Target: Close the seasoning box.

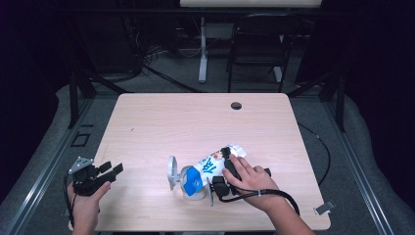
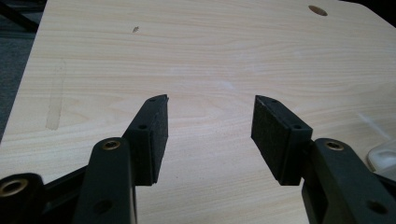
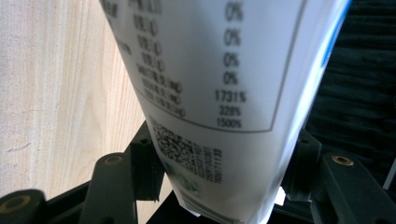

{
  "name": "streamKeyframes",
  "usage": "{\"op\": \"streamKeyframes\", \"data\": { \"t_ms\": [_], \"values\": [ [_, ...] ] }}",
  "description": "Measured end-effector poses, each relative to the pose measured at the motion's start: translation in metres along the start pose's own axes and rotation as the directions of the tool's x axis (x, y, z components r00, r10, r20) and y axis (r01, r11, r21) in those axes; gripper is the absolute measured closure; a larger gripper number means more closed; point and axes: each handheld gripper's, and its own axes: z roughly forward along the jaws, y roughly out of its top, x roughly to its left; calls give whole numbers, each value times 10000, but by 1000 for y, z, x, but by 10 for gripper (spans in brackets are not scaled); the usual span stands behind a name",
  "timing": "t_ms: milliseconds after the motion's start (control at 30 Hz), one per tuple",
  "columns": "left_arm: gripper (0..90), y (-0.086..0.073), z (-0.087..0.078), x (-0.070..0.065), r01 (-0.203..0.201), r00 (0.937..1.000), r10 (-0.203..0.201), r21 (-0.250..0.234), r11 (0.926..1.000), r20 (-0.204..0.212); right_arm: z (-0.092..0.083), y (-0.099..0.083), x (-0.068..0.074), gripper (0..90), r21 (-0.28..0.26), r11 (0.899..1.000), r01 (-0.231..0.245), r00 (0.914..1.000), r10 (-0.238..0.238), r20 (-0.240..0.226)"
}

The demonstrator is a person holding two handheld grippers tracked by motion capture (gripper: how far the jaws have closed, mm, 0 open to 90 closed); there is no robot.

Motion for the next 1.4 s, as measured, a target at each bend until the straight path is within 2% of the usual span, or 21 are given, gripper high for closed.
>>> {"op": "streamKeyframes", "data": {
  "t_ms": [1400],
  "values": [
    [468,-1,1,1,28,10000,-28,-12,10000,-20,0,1,-2,450,-50,10000,73,9999,-73,99]
  ]
}}
